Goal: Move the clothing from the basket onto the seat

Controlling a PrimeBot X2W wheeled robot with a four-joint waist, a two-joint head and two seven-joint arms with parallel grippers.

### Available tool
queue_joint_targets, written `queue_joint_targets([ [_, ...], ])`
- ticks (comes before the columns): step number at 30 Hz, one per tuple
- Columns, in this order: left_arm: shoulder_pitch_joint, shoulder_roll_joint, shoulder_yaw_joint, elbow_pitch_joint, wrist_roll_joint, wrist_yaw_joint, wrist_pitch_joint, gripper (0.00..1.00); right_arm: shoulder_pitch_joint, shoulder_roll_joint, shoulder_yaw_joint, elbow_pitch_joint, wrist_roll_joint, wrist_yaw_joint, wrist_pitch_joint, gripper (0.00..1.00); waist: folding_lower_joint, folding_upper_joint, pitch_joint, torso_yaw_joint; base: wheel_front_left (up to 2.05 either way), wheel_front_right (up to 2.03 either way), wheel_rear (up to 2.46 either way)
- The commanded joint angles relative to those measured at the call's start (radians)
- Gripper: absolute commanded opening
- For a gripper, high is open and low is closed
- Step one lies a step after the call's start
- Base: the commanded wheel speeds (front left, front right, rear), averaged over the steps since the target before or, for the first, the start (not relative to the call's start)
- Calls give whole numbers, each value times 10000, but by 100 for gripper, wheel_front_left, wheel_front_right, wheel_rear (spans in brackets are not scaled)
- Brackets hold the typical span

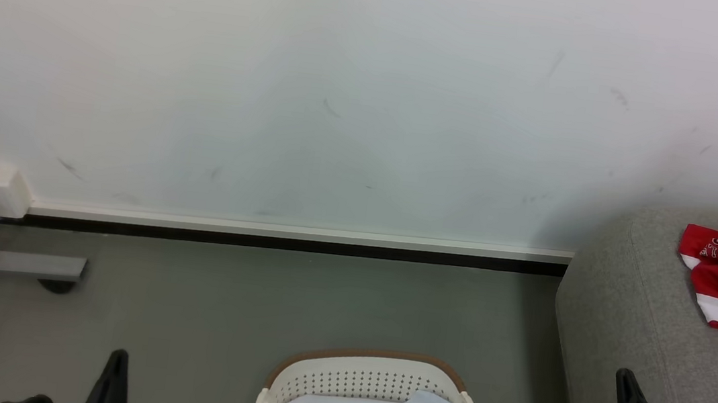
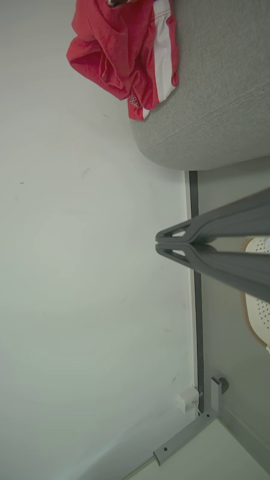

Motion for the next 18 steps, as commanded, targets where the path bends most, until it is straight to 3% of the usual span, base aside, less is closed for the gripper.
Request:
queue_joint_targets([
  [1,-278,66,85,-123,-502,-47,112,0,-200,-34,-129,-122,487,-1,90,0,0,-1,4,10,0,0,0],
  [18,-506,63,107,-168,-3284,-188,799,0,-386,129,-591,-65,3150,-5,825,0,0,-1,46,80,0,0,0],
])
